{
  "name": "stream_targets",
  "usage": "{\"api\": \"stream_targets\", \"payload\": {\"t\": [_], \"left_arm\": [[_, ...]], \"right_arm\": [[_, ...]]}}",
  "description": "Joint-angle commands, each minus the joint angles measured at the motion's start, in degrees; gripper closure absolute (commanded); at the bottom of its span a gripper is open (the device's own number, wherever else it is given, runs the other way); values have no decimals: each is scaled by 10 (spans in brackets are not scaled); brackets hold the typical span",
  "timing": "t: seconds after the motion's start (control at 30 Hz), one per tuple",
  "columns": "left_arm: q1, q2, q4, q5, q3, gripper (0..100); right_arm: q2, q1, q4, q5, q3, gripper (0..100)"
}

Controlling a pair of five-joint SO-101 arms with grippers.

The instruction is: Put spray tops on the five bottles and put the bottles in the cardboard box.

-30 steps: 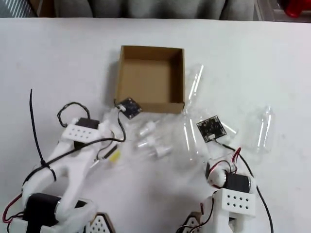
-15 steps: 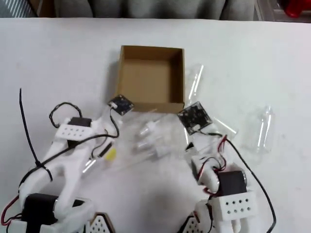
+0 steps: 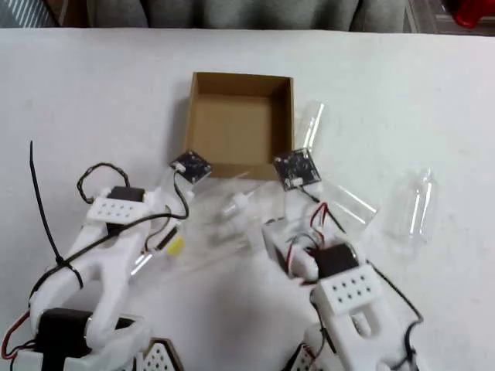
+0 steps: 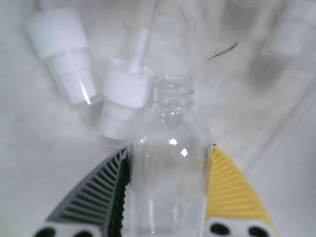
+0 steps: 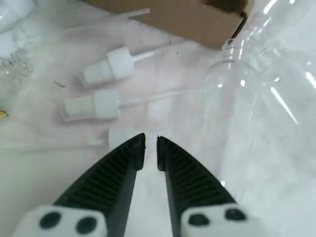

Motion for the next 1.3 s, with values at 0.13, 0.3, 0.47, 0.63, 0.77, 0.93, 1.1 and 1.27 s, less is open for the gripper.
{"api": "stream_targets", "payload": {"t": [0.13,0.3,0.47,0.63,0.77,0.93,1.1,1.27], "left_arm": [[-15,3,11,1,-24,980],[-13,3,3,2,-24,980],[-13,3,3,2,-24,980],[-13,3,3,2,-24,980],[-13,3,3,2,-24,980],[-13,3,3,2,-24,980],[-12,3,3,2,-24,980],[-12,3,3,3,-24,980]], "right_arm": [[199,-3,57,-13,-149,912],[347,1,158,-14,-287,895],[456,0,200,-80,-389,892],[518,-3,218,-118,-427,861],[532,-7,214,-142,-430,837],[538,-41,182,-164,-435,837],[538,-51,153,-167,-408,837],[538,-69,85,-166,-351,846]]}}
